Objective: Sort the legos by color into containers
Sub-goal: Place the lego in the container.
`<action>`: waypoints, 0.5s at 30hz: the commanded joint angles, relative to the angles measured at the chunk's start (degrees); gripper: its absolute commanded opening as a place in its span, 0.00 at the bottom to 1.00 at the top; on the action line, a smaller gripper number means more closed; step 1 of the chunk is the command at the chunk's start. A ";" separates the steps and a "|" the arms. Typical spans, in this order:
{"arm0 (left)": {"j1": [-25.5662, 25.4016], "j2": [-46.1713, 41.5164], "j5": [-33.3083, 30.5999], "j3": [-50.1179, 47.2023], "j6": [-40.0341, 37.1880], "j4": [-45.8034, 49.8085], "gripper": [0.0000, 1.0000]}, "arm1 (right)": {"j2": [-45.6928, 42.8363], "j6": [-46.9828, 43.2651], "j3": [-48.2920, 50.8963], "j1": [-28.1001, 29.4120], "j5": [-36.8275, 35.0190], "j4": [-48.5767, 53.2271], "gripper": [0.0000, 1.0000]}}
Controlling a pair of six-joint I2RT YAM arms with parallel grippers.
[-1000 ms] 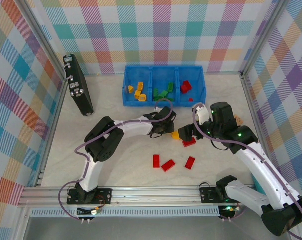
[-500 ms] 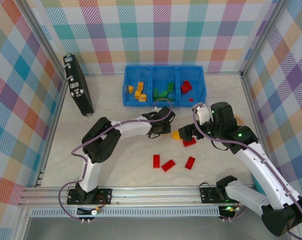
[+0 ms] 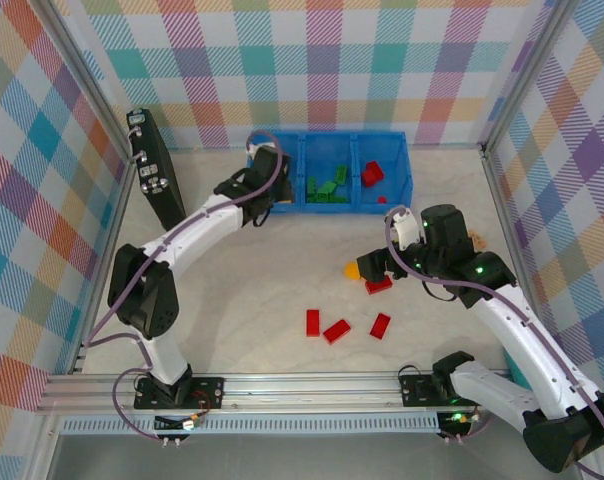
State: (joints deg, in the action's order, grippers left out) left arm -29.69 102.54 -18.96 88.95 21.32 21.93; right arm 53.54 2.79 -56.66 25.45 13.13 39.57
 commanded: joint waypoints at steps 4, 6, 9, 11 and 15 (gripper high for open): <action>6.15 9.73 6.12 7.31 -1.80 -5.38 0.20 | -0.85 -0.23 -0.09 -0.32 -1.60 0.68 0.99; 6.83 13.58 7.43 10.39 -1.40 -5.50 0.20 | -0.34 -0.54 -0.86 -0.32 -1.79 0.90 0.99; 7.57 18.93 8.33 14.50 -0.49 -5.51 0.21 | 0.41 -0.78 -2.36 -0.32 -1.92 1.04 0.99; 8.47 21.99 9.62 16.56 1.13 -5.55 0.22 | 0.51 -0.77 -2.83 -0.32 -1.71 0.83 0.99; 9.80 25.27 11.66 18.07 3.83 -7.76 0.31 | 0.52 -1.07 -3.19 -0.32 -1.82 1.38 0.99</action>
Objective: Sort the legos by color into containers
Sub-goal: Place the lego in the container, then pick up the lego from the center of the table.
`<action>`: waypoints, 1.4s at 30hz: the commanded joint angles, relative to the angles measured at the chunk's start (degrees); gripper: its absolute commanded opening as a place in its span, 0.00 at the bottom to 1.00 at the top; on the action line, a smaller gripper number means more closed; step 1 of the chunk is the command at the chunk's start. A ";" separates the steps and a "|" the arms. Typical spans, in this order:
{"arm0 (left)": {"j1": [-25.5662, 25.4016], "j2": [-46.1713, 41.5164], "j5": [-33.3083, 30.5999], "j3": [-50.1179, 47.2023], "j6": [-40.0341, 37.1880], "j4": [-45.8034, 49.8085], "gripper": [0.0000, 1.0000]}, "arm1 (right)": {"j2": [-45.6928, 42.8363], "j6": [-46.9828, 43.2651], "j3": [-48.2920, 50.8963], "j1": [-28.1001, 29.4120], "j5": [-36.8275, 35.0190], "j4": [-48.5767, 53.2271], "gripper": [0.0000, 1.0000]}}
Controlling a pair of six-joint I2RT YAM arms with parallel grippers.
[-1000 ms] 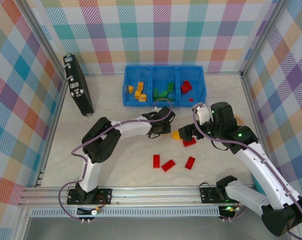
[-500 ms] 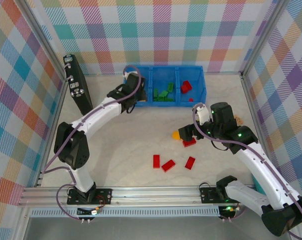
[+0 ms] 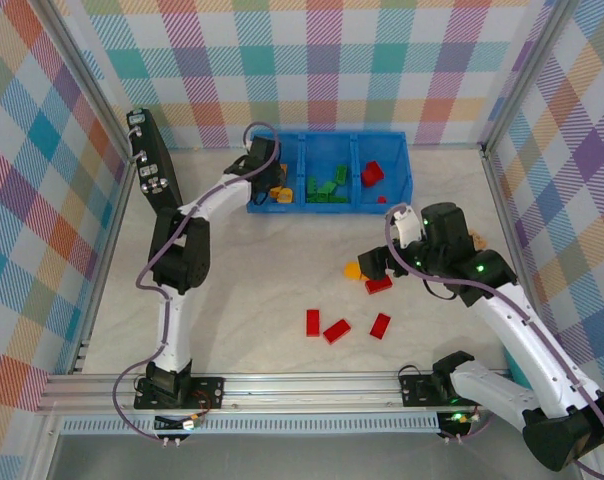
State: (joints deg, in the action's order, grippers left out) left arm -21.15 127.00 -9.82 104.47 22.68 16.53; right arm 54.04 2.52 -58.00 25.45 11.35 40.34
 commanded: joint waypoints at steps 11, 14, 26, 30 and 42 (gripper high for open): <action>1.46 -10.11 6.18 -9.35 3.43 -7.04 0.54 | -0.59 -1.39 -3.32 -0.32 -0.09 2.03 0.99; 0.71 -17.61 6.74 -14.99 2.66 -6.81 0.54 | -0.91 -1.03 -2.92 -0.39 0.33 1.77 0.99; -11.02 -32.97 4.01 -22.96 -11.13 10.24 0.58 | -1.04 0.20 -2.99 -0.33 1.54 0.67 0.99; -21.24 -32.27 0.50 -24.94 -35.58 12.28 0.60 | -1.21 -0.13 -3.52 -0.32 1.51 1.19 0.99; -29.39 -31.44 10.34 -34.49 -60.74 2.42 0.66 | -2.82 -0.51 -2.12 -0.40 1.83 0.58 0.99</action>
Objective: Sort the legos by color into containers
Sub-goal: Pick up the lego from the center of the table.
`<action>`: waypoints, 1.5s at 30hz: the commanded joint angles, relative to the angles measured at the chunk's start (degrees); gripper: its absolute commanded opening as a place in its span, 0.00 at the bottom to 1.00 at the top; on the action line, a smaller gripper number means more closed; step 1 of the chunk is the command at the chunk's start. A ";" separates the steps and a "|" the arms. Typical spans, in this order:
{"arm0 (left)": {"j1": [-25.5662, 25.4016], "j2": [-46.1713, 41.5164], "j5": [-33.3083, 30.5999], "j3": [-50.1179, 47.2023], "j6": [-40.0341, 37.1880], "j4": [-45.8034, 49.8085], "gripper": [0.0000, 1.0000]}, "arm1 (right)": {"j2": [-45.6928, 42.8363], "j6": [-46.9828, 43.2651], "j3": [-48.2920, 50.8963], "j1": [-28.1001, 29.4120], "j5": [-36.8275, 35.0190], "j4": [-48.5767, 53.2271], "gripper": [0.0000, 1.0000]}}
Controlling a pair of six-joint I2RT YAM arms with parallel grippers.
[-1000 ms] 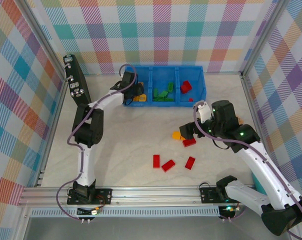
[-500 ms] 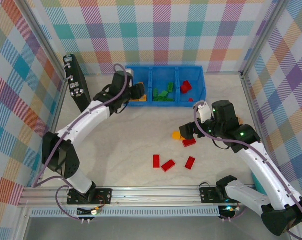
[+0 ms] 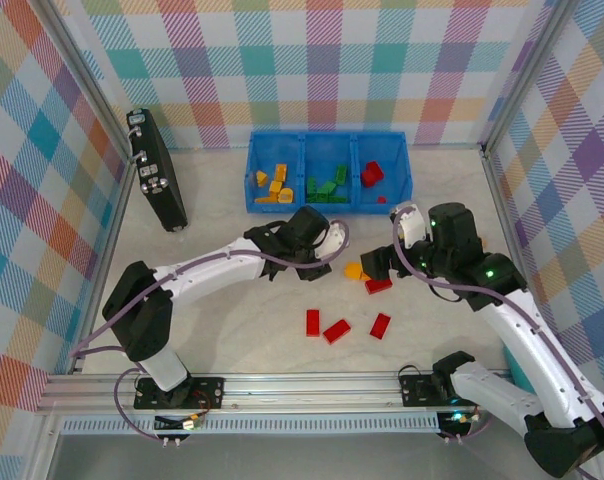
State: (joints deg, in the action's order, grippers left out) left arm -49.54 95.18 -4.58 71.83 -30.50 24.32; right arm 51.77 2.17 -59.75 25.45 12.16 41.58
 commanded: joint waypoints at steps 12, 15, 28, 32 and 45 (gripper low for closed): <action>-2.32 11.53 12.62 0.34 -11.38 -17.62 0.69 | -5.15 2.34 0.16 -3.01 5.77 -3.67 0.99; -2.33 15.13 12.76 3.49 -12.78 -16.49 0.69 | -3.93 2.57 -0.52 -4.26 6.58 -3.98 0.99; -2.76 23.57 11.59 11.77 -15.13 -12.67 0.70 | -0.71 2.91 -0.39 -9.51 9.54 -4.66 0.99; -2.76 27.28 9.08 16.86 -13.47 -4.93 0.66 | -0.10 3.23 0.18 -10.15 9.72 -5.02 0.99; -2.76 29.23 8.80 18.08 -10.04 -0.50 0.61 | 0.10 3.69 0.33 -10.67 9.92 -4.86 0.99</action>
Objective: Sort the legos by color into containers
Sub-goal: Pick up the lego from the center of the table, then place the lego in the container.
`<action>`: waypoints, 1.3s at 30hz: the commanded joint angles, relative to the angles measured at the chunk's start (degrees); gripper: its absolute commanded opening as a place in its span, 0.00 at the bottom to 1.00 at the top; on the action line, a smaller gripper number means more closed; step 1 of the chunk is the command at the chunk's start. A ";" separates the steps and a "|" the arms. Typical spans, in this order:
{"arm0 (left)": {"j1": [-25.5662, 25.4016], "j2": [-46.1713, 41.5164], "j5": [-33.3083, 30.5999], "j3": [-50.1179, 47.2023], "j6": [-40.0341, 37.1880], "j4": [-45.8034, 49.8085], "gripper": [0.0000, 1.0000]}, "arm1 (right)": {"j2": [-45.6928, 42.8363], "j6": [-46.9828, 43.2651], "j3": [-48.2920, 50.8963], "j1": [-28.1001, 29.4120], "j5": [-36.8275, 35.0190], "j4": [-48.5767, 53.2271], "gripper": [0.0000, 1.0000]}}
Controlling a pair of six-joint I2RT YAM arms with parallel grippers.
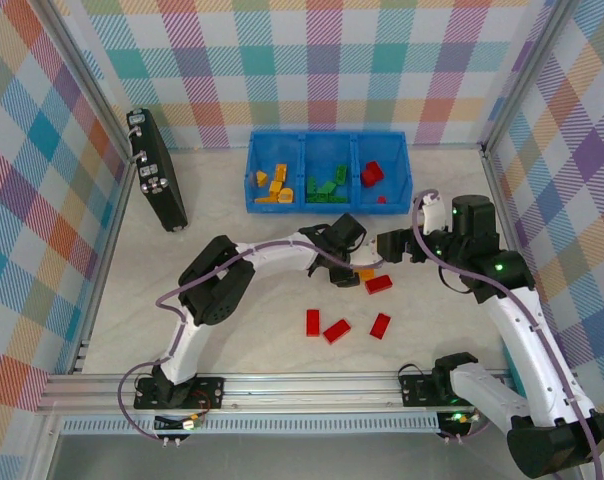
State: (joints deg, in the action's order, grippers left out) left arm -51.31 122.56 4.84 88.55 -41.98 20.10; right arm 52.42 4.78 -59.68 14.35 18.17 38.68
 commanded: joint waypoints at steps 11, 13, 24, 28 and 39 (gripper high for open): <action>-1.03 0.40 -2.03 0.40 4.68 2.86 0.38 | -1.83 1.29 0.22 0.33 2.68 -0.71 0.99; -0.69 -1.13 -2.87 -1.02 5.28 2.34 0.34 | -2.34 1.24 0.35 0.28 2.35 -0.46 0.99; 8.78 -17.30 -7.50 -14.67 11.82 0.05 0.27 | -2.29 1.37 0.94 0.06 2.86 -1.39 0.99; 13.93 -22.40 -9.87 -14.33 15.23 -2.11 0.27 | -1.41 1.69 1.41 0.06 3.18 -2.35 0.99; 24.74 -13.86 -19.14 3.40 30.77 -2.30 0.27 | -0.12 1.86 2.02 -0.11 3.18 -3.17 0.99</action>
State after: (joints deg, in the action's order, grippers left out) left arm -27.64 104.73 -10.66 87.83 -17.69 16.29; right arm 52.10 5.82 -58.43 14.57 20.12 37.19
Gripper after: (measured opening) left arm 0.328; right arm 0.988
